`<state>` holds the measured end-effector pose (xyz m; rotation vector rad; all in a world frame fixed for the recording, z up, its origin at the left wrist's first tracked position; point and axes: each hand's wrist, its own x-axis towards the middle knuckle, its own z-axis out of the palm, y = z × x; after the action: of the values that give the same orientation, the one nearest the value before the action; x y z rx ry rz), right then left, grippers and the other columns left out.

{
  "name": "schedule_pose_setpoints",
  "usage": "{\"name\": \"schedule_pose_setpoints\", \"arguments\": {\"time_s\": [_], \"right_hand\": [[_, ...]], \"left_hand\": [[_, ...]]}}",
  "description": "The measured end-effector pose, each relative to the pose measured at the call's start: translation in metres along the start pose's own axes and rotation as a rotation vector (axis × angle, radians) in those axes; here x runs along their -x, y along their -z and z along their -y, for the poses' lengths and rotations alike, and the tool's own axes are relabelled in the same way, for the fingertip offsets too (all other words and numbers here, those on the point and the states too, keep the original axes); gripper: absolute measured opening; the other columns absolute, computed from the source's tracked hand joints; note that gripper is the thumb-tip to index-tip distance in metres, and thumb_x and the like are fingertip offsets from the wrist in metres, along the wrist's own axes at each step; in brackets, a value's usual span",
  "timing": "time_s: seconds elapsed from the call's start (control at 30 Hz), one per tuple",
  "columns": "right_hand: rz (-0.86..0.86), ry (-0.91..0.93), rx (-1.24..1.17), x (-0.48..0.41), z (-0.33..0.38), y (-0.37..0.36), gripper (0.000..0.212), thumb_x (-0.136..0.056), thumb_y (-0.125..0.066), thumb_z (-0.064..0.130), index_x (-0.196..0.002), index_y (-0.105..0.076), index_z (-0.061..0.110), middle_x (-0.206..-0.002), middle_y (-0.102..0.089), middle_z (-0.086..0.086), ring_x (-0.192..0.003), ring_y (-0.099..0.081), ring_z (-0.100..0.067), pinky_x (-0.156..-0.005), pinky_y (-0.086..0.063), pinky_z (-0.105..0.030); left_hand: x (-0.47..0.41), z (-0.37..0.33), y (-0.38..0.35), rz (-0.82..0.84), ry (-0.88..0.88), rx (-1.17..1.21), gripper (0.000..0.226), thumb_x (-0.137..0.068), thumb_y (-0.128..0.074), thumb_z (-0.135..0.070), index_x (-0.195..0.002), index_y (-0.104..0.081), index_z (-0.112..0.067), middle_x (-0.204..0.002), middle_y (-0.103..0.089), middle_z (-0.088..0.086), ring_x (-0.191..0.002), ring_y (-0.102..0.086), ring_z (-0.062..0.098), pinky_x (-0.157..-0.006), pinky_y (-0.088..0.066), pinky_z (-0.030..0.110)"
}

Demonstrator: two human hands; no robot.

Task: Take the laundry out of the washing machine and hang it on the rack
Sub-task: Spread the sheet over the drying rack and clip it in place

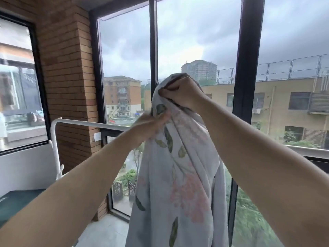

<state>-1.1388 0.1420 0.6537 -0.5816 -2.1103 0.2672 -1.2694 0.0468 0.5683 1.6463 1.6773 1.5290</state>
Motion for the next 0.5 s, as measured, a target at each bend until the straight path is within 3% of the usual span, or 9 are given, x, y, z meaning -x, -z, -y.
{"name": "schedule_pose_setpoints", "arguments": {"time_s": [0.07,0.1,0.2,0.27,0.33,0.4,0.5], "right_hand": [[0.161,-0.027,0.039,-0.006,0.003,-0.004,0.016,-0.086,-0.069,0.051,-0.073,-0.075,0.043,-0.082,-0.07,0.022,-0.077,-0.062,0.006,-0.082,-0.057,-0.023],[0.248,-0.079,0.071,-0.008,0.004,-0.004,0.016,-0.085,-0.069,0.054,-0.083,-0.078,0.04,-0.087,-0.071,0.015,-0.079,-0.065,-0.002,-0.081,-0.058,-0.031],[0.422,-0.319,0.107,-0.006,0.0,0.01,0.039,-0.077,-0.074,0.056,-0.104,-0.077,0.027,-0.096,-0.076,-0.007,-0.074,-0.066,-0.018,-0.067,-0.057,-0.034],[0.508,-0.443,0.182,0.001,-0.011,0.019,0.042,-0.08,-0.075,0.052,-0.105,-0.076,0.018,-0.097,-0.077,-0.006,-0.084,-0.073,-0.022,-0.074,-0.062,-0.038],[0.553,-0.552,0.281,0.013,-0.024,0.025,0.04,-0.085,-0.073,0.051,-0.1,-0.076,0.013,-0.092,-0.078,-0.003,-0.088,-0.074,-0.023,-0.068,-0.063,-0.037],[0.467,-0.647,0.33,0.027,-0.035,0.029,0.04,-0.086,-0.073,0.051,-0.092,-0.077,0.012,-0.083,-0.077,-0.001,-0.084,-0.073,-0.022,-0.06,-0.06,-0.031],[0.334,-0.767,0.353,0.049,-0.044,0.035,0.03,-0.087,-0.076,0.037,-0.091,-0.077,0.008,-0.082,-0.077,-0.006,-0.079,-0.073,-0.023,-0.068,-0.063,-0.037]], "left_hand": [[-0.004,0.001,-0.004,0.013,-0.06,-0.05,0.041,-0.067,-0.081,-0.056,-0.099,-0.071,-0.034,-0.092,-0.076,-0.009,-0.085,-0.073,0.012,-0.069,-0.06,0.026],[-0.007,0.005,-0.004,0.003,-0.06,-0.031,0.038,-0.072,-0.084,-0.039,-0.105,-0.069,-0.03,-0.096,-0.076,-0.006,-0.089,-0.072,0.015,-0.076,-0.06,0.031],[-0.013,0.014,0.001,0.009,0.031,0.143,0.031,-0.083,-0.073,-0.005,-0.113,-0.066,-0.009,-0.105,-0.073,0.012,-0.097,-0.07,0.031,-0.089,-0.057,0.046],[-0.019,0.019,0.006,0.077,0.053,0.296,0.025,-0.085,-0.06,0.009,-0.109,-0.066,0.002,-0.1,-0.073,0.019,-0.093,-0.07,0.036,-0.085,-0.059,0.047],[-0.024,0.021,0.008,0.12,0.08,0.371,0.024,-0.086,-0.051,0.013,-0.106,-0.064,0.008,-0.093,-0.072,0.021,-0.085,-0.07,0.036,-0.081,-0.06,0.046],[-0.031,0.024,0.008,0.145,0.107,0.365,0.025,-0.088,-0.049,0.011,-0.109,-0.062,0.01,-0.098,-0.069,0.027,-0.086,-0.069,0.038,-0.082,-0.059,0.049],[-0.039,0.031,0.003,0.124,0.081,0.254,0.018,-0.091,-0.063,-0.008,-0.103,-0.069,0.002,-0.1,-0.072,0.024,-0.091,-0.071,0.038,-0.083,-0.06,0.048]]}}
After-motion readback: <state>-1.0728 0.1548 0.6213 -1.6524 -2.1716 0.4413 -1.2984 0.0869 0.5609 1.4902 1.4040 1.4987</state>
